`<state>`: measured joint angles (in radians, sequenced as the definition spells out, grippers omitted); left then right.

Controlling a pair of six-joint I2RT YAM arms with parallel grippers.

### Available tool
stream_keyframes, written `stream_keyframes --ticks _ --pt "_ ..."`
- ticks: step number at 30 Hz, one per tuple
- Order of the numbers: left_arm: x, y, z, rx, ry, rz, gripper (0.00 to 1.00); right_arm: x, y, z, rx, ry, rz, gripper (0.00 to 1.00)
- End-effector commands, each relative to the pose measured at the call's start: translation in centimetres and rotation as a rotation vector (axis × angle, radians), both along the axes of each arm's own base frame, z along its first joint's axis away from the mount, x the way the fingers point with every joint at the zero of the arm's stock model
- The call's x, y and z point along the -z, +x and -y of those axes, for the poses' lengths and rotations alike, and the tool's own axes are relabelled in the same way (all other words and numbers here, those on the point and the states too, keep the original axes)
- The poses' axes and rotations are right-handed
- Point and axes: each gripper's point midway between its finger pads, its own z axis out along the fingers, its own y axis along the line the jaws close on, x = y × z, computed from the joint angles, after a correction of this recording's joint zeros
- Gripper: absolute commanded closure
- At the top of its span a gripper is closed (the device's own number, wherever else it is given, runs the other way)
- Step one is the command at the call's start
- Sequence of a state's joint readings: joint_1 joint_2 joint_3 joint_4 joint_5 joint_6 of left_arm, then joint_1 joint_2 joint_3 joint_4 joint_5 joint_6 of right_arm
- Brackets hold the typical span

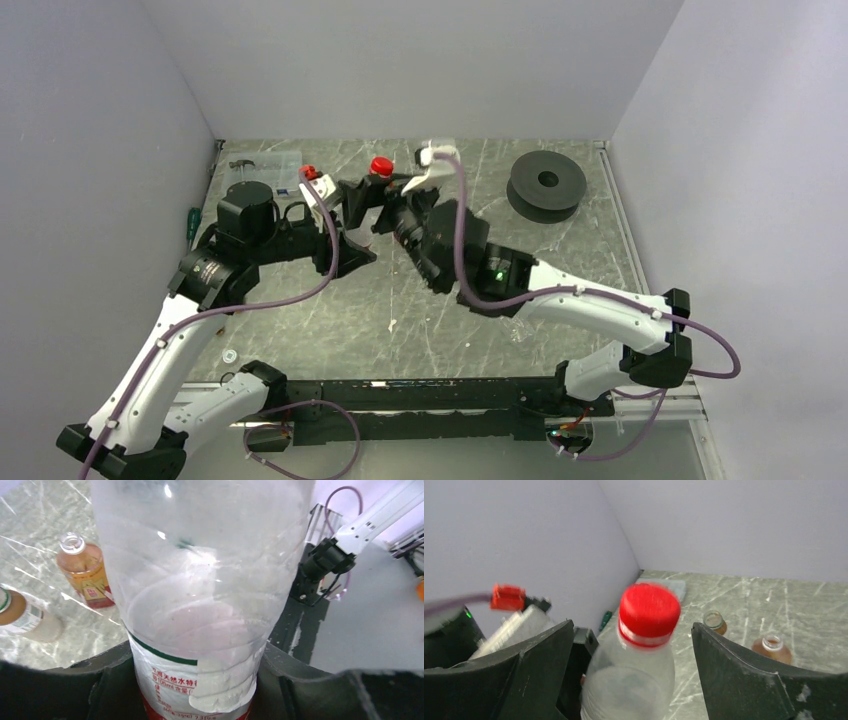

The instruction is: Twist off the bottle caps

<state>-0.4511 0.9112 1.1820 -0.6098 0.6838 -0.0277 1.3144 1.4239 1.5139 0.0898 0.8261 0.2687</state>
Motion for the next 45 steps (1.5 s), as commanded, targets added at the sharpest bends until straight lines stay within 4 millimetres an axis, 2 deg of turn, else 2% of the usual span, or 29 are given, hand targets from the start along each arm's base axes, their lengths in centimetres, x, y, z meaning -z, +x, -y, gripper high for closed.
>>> stream_keyframes --ticks 1,4,8,16,20,24,25,26,27,29,30,31,36,40,45 --pt "-0.1 0.7 -0.6 -0.005 0.044 0.124 0.73 -2.8 0.6 1.2 -0.118 0.069 -0.087 0.1" --pt "0.2 0.7 -0.6 0.004 0.049 0.13 0.77 -3.9 0.7 1.8 -0.213 0.112 -0.1 0.11" --pt "0.3 0.7 -0.6 0.006 0.052 0.13 0.77 -4.4 0.9 2.2 -0.231 0.1 -0.104 0.15" --pt "0.2 0.8 -0.5 0.001 0.05 0.125 0.78 -4.1 0.8 1.2 -0.268 0.077 -0.122 0.25" --pt "0.1 0.8 -0.5 -0.002 0.047 0.125 0.79 -4.1 0.9 1.2 -0.271 0.082 -0.126 0.38" --pt "0.2 0.9 -0.5 -0.006 0.044 0.118 0.78 -4.0 1.0 1.2 -0.272 0.087 -0.131 0.63" --pt "0.1 0.9 -0.5 -0.008 0.043 0.119 0.76 -4.0 1.0 1.2 -0.272 0.088 -0.131 0.68" --pt "0.1 1.0 -0.5 -0.012 0.041 0.116 0.7 -4.0 1.1 1.2 -0.27 0.089 -0.13 0.72" --pt "0.0 1.0 -0.5 -0.017 0.04 0.11 0.54 -4.0 1.1 1.2 -0.27 0.088 -0.128 0.76" --pt "-0.3 1.1 -0.5 -0.03 0.037 0.099 0.14 -3.7 1.2 1.2 -0.264 0.078 -0.123 0.81" --pt "-0.4 1.3 -0.6 -0.039 0.04 0.091 0.05 -3.5 1.3 1.1 -0.26 0.071 -0.122 0.84" --pt "-0.7 1.4 -0.6 -0.048 0.038 0.09 0.01 -3.3 1.4 1.1 -0.258 0.06 -0.118 0.86" --pt "-2.1 1.5 -0.5 -0.059 0.015 0.093 0.01 -2.2 1.4 0.5 -0.249 0.021 -0.1 0.89" --pt "-2.1 1.2 -0.3 -0.039 0.003 0.088 0.01 -2.0 1.0 0.1 -0.252 0.008 -0.085 0.9" --pt "-1.8 1.0 -0.1 -0.02 -0.002 0.085 0.15 -1.8 0.3 -0.4 -0.277 0.015 -0.077 0.89"
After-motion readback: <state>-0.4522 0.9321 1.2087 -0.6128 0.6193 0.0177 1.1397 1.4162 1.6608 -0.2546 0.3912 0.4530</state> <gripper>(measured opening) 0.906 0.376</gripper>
